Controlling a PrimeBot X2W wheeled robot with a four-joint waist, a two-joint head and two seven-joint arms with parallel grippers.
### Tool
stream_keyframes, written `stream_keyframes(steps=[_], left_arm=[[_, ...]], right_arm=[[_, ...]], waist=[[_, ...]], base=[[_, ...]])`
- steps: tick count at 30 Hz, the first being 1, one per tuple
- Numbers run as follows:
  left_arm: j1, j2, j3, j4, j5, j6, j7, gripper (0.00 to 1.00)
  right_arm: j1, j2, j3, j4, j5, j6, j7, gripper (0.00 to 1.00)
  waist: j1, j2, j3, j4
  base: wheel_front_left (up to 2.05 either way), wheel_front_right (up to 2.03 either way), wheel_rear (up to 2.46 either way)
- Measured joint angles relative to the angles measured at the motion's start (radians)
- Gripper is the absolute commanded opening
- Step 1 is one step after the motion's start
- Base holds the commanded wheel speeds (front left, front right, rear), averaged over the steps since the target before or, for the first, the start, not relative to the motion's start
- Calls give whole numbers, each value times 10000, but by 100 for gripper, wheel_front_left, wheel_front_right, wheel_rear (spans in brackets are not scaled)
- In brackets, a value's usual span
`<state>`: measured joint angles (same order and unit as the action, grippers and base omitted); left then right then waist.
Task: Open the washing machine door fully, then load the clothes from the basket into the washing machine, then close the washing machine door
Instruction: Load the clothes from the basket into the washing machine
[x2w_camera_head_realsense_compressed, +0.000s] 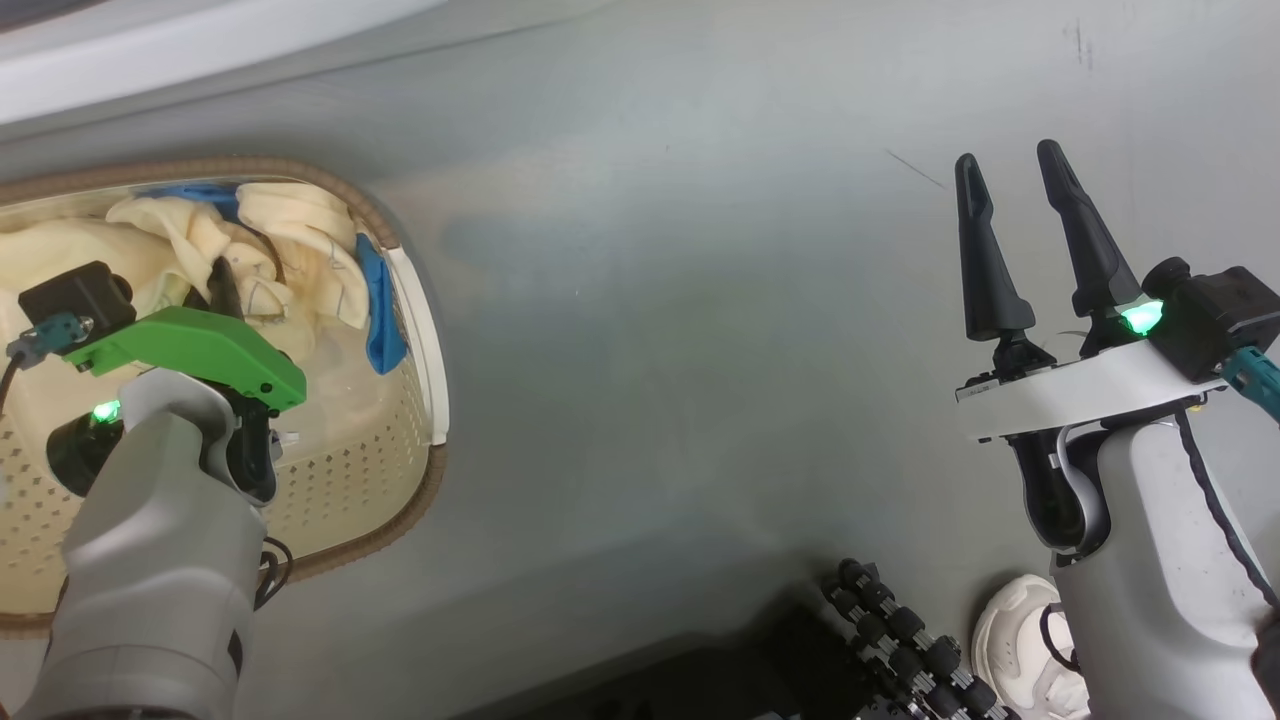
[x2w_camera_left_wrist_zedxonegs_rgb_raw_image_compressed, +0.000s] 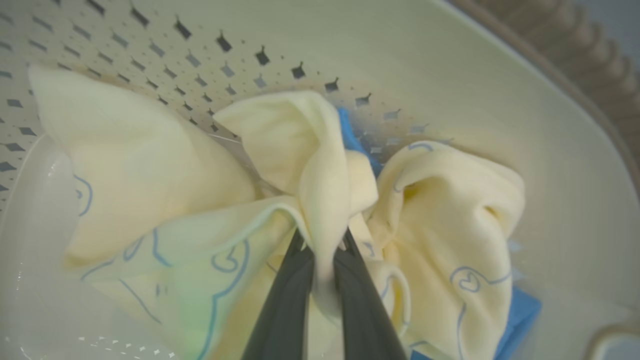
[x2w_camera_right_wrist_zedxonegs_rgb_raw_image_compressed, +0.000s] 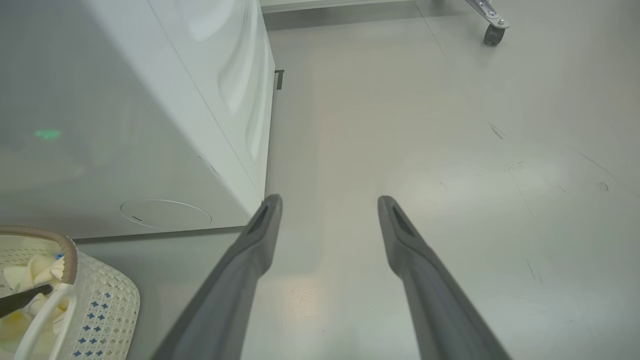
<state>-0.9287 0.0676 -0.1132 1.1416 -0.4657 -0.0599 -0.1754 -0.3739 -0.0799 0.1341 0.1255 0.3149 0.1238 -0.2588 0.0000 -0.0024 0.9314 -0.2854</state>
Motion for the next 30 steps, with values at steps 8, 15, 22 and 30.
stream_keyframes(steps=[8, 15, 22, 30], left_arm=[[500, -82, -117, 2, 4, -157, -642, 0], [1406, -178, -207, -426, 117, -251, -763, 0], [1981, -224, -111, -1975, 422, -255, -759, 0], [3235, -251, 82, -3346, 865, -153, -757, 0]], right_arm=[[0, 25, -63, 186, 0, 0, 0, 100], [88, 38, -272, 422, 0, 0, 0, 100], [488, 38, -441, 571, 0, 0, 0, 100], [938, -10, -575, 717, 0, 0, 0, 100]], waist=[[0, 0, -592, 201], [0, 0, -1519, 444], [0, 0, -2454, 735], [0, 0, -3570, 1112]], base=[[0, 0, 0], [0, 0, 0], [0, 0, 0], [0, 0, 0]])
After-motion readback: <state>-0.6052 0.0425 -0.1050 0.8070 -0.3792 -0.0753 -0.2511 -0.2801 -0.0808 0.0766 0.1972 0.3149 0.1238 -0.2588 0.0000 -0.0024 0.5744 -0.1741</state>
